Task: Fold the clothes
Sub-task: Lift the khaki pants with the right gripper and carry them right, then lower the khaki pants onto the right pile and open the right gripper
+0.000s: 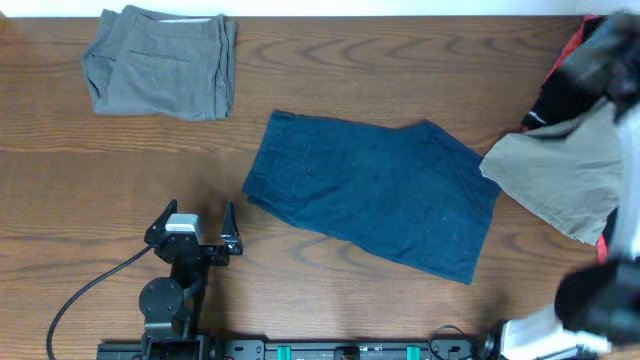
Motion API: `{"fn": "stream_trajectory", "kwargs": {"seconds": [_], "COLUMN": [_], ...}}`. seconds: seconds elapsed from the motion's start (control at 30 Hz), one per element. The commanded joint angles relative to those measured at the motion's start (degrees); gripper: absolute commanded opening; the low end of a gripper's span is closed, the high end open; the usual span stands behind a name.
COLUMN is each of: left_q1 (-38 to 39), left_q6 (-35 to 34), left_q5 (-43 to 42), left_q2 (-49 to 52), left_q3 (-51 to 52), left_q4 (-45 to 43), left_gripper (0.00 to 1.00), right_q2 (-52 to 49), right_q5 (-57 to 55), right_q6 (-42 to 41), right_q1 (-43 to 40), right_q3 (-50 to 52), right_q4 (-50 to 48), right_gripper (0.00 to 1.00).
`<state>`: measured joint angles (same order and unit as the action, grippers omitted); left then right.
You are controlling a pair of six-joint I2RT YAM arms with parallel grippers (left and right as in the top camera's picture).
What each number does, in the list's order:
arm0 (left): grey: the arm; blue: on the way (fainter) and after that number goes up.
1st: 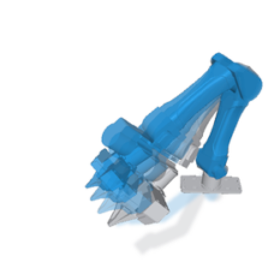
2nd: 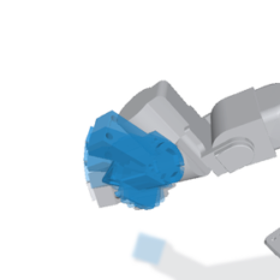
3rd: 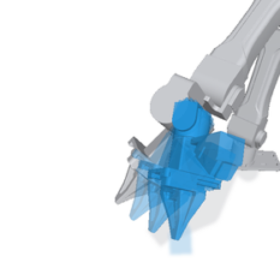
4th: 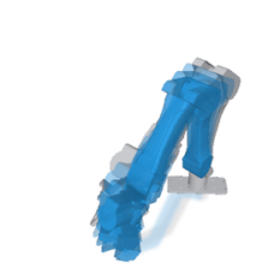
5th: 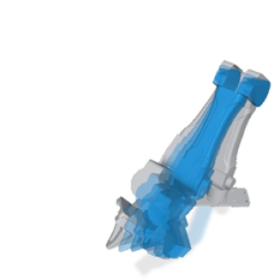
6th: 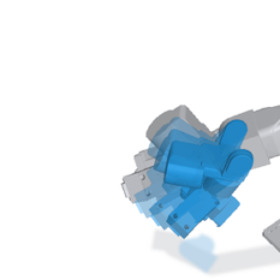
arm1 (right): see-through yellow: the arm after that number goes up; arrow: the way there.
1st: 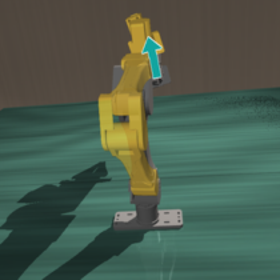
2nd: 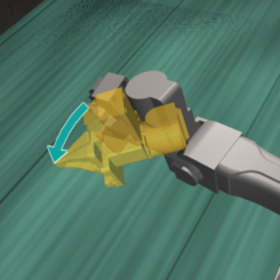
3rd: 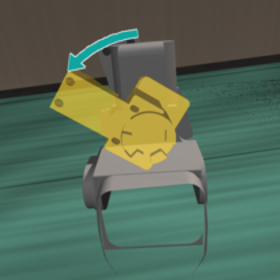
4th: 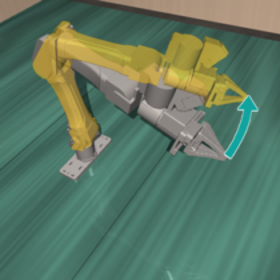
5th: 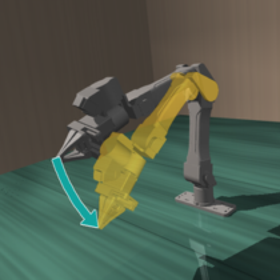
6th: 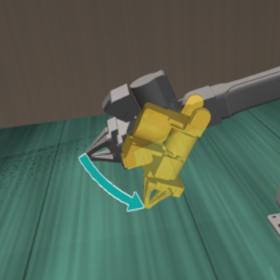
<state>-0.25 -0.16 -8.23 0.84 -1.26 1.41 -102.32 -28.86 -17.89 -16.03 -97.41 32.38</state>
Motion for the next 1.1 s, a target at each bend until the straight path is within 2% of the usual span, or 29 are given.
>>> {"fn": "stream_trajectory", "kwargs": {"seconds": [0.0, 0.13, 0.23, 0.37, 0.53, 0.7, 0.93, 1.07], "left_q1": [0.2, 0.2, 0.2, 0.2, 0.2, 0.2, 0.2, 0.2], "left_q6": [-0.5, -0.5, -0.5, -0.5, -0.5, -0.5, -0.5, -0.5], "left_q5": [-1.4, -1.4, -1.4, -1.4, -1.4, -1.4, -1.4, -1.4], "left_q2": [-0.5, -0.5, -0.5, -0.5, -0.5, -0.5, -0.5, -0.5], "left_q3": [1.0, 1.0, 1.0, 1.0, 1.0, 1.0, 1.0, 1.0], "left_q4": [1.7, 1.7, 1.7, 1.7, 1.7, 1.7, 1.7, 1.7], "left_gripper": [0.98, 0.98, 0.98, 0.98, 0.98, 0.98, 0.98, 0.98], "right_q2": [-9.9, -16.1, -16.0, -11.4, -0.6, 8.7, 10.1, 10.1], "right_q5": [6.0, 6.0, 6.1, 9.4, 14.1, 23.0, 25.6, 22.3], "right_q6": [9.3, 8.9, 3.7, 0.1, -0.1, 0.2, -0.6, -3.0], "right_q1": [-0.1, -0.2, -0.5, -1.0, -0.8, -0.7, 0.1, -0.1], "right_q3": [0.2, 0.0, 0.0, -0.1, -0.1, -0.1, 2.6, 11.4], "right_q4": [1.6, 7.7, 10.8, 13.3, 15.6, 24.2, 45.1, 43.6], "right_gripper": [0.99, 0.99, 0.99, 0.99, 0.99, 0.99, 0.99, 0.99]}}
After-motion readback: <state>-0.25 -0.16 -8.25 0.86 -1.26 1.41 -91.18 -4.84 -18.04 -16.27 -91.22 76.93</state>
